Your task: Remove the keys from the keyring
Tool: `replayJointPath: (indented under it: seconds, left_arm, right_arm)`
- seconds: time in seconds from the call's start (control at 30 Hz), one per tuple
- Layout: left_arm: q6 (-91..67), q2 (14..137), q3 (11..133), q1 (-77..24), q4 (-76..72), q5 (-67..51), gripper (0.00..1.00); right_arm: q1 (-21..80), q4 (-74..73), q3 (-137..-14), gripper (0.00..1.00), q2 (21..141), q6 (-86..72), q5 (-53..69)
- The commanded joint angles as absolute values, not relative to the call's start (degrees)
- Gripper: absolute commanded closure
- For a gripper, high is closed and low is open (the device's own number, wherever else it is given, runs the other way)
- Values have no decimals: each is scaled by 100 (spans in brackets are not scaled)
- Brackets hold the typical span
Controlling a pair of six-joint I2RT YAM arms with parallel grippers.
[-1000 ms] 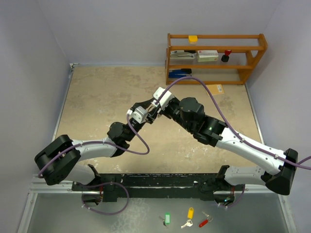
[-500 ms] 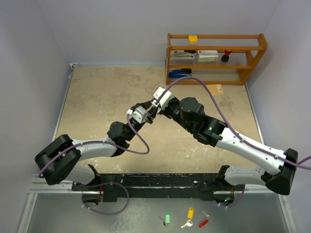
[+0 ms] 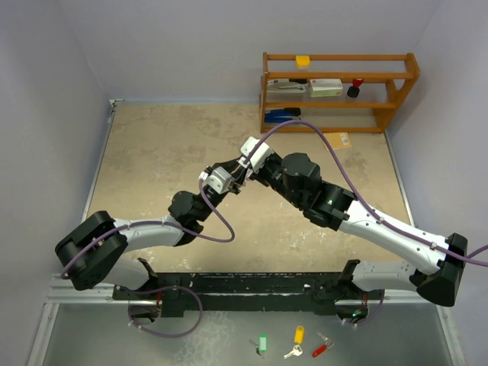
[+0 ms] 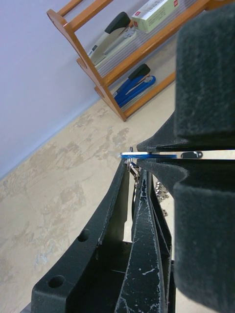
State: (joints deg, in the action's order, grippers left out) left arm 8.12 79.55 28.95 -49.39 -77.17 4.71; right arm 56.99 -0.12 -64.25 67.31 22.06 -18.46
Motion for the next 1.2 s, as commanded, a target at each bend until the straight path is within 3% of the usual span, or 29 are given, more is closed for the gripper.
replayJointPath:
  seconds: [0.0,0.23,1.17]
  left_arm:
    - [735,7946,3059,-4886,-8121,439,82]
    - [713,7948,3074,-4870,-8106,422,100]
    - [1116,7529,3234,-4843,-7501,1016,100]
  right_arm:
    - [5727,338,-6429,100,6592,2180,-1838]
    - [5730,351,-6413,100,6592,2166,-1849]
    - [5739,-17,-6307,100,6566,1986,-1755]
